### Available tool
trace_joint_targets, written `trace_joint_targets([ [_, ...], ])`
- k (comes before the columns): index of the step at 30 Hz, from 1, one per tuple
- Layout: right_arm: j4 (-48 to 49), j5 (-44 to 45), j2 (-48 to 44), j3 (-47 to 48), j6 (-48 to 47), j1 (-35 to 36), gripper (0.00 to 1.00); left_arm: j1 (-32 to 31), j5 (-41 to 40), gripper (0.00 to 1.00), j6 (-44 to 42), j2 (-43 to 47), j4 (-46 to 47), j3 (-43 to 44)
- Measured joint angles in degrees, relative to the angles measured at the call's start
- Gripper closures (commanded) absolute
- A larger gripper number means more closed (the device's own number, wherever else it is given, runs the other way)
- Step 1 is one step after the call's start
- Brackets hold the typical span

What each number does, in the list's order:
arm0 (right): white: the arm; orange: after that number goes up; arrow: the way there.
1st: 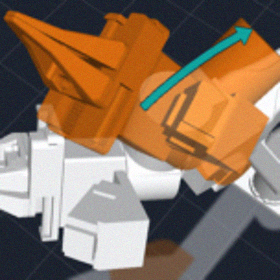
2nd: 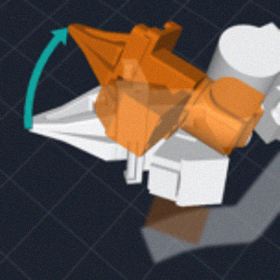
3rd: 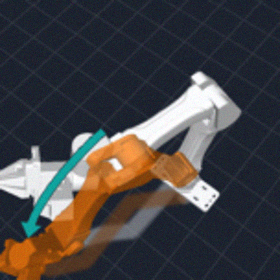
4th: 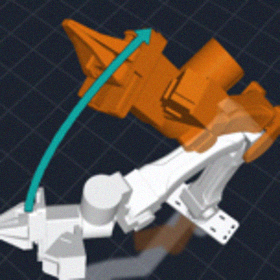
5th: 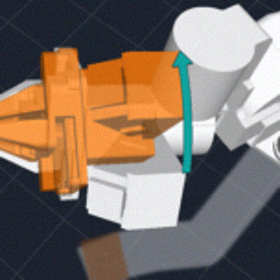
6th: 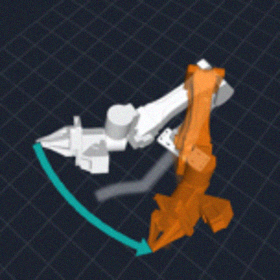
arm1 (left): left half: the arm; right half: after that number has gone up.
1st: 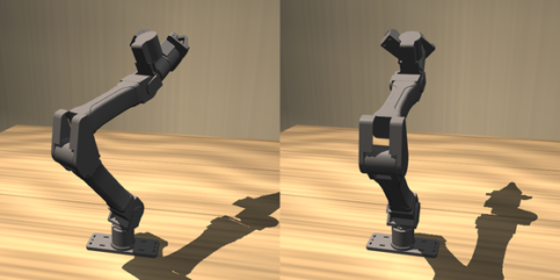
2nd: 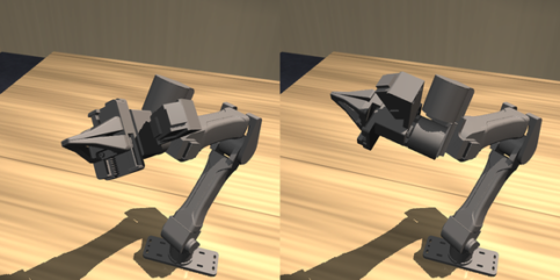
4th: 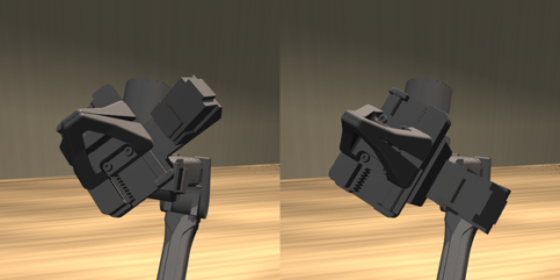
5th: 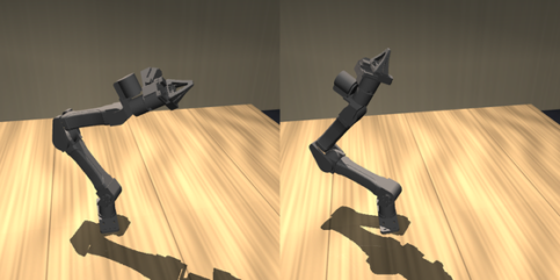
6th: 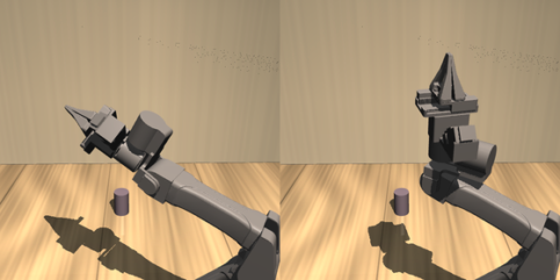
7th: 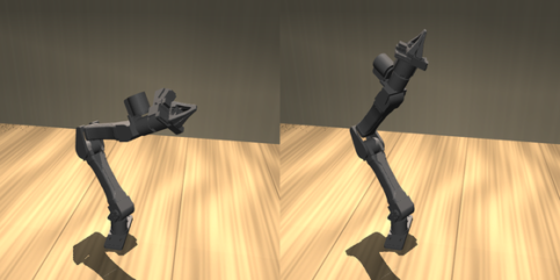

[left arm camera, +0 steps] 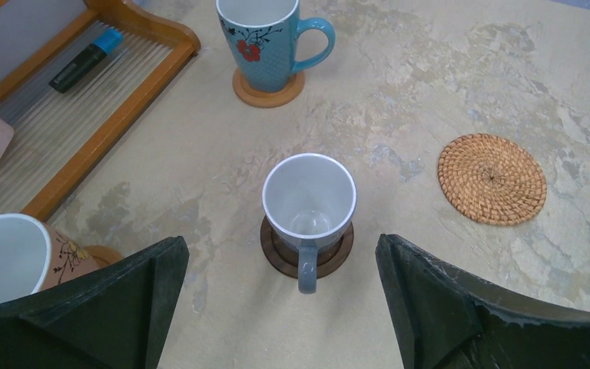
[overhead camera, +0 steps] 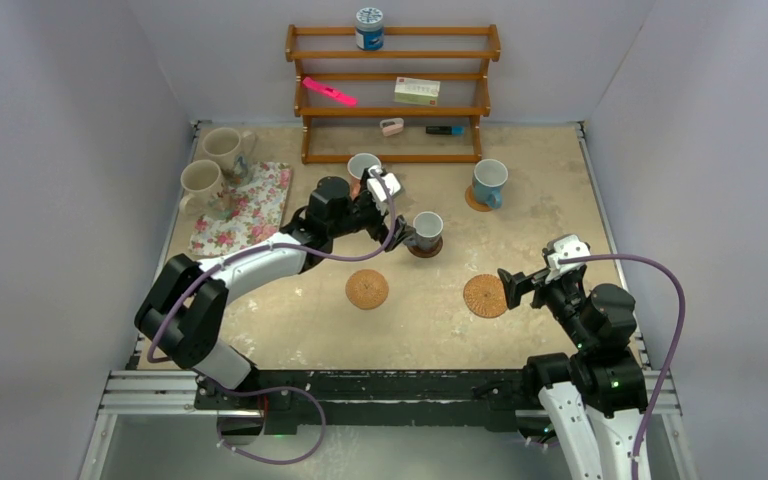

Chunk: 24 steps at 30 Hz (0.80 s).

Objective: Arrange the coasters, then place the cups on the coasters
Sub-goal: Move the cup to the tray.

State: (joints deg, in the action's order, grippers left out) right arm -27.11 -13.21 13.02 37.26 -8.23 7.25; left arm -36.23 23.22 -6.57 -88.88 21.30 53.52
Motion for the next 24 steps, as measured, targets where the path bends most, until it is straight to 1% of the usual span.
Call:
trace_joint_targets([
  [11, 0.0, 0.0, 0.0, 0.0, 0.0, 0.0, 0.01, 0.2, 0.4, 0.0, 0.2, 0.2, 0.5, 0.0],
  [24, 0.0, 0.0, 0.0, 0.0, -0.2, 0.0, 0.01, 1.7, -2.7, 0.0, -1.6, 2.3, 0.3, 0.0],
])
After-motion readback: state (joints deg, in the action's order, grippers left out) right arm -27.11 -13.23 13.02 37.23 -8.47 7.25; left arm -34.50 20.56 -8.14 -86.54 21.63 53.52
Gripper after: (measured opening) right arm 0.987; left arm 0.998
